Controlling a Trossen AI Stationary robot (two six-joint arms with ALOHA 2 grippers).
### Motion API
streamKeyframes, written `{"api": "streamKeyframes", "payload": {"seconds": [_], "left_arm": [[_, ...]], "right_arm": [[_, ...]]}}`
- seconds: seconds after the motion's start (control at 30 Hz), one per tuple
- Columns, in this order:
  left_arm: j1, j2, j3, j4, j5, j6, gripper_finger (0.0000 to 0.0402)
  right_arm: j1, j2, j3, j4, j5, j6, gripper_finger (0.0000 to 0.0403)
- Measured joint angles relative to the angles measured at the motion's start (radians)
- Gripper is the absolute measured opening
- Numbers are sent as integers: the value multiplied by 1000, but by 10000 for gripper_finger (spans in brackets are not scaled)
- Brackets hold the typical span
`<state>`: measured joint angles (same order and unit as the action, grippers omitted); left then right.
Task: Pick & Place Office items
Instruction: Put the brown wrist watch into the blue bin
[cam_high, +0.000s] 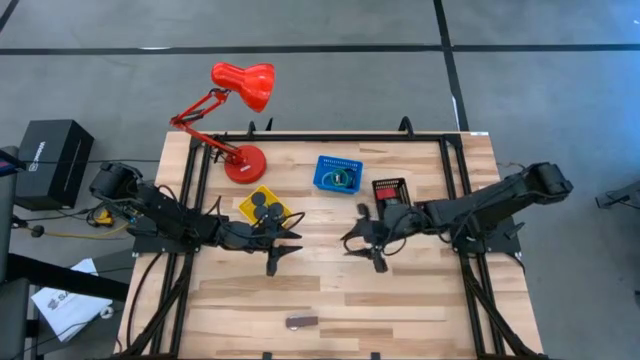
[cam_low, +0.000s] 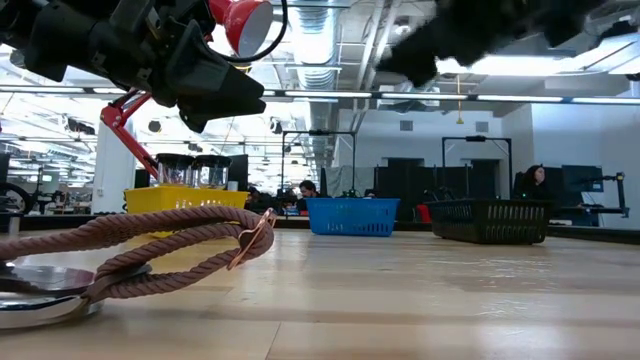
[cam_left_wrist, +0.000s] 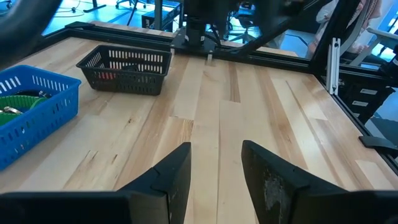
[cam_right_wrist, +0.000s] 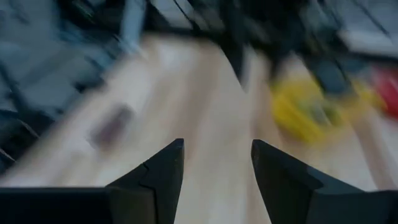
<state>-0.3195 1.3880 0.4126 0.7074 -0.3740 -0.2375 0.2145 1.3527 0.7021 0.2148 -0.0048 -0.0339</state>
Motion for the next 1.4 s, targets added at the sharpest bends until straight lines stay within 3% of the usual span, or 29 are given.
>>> {"api": "streamKeyframes", "payload": {"seconds": [0.1,0.23,0.43,0.8,1.23,1.4], "left_arm": [[0,0,0,0,0,0,136],[0,0,0,0,0,0,136],[0,0,0,0,0,0,136],[0,0,0,0,1,0,136],[0,0,0,6,4,-1,136],[-1,0,0,8,3,-6,136]], "right_arm": [[-7,62,0,193,-121,-47,179],[3,132,24,287,-137,-46,179],[4,223,90,290,-134,-35,179],[11,418,199,276,-127,122,179],[154,511,354,221,-125,90,179],[184,551,391,146,-120,237,179]]}}
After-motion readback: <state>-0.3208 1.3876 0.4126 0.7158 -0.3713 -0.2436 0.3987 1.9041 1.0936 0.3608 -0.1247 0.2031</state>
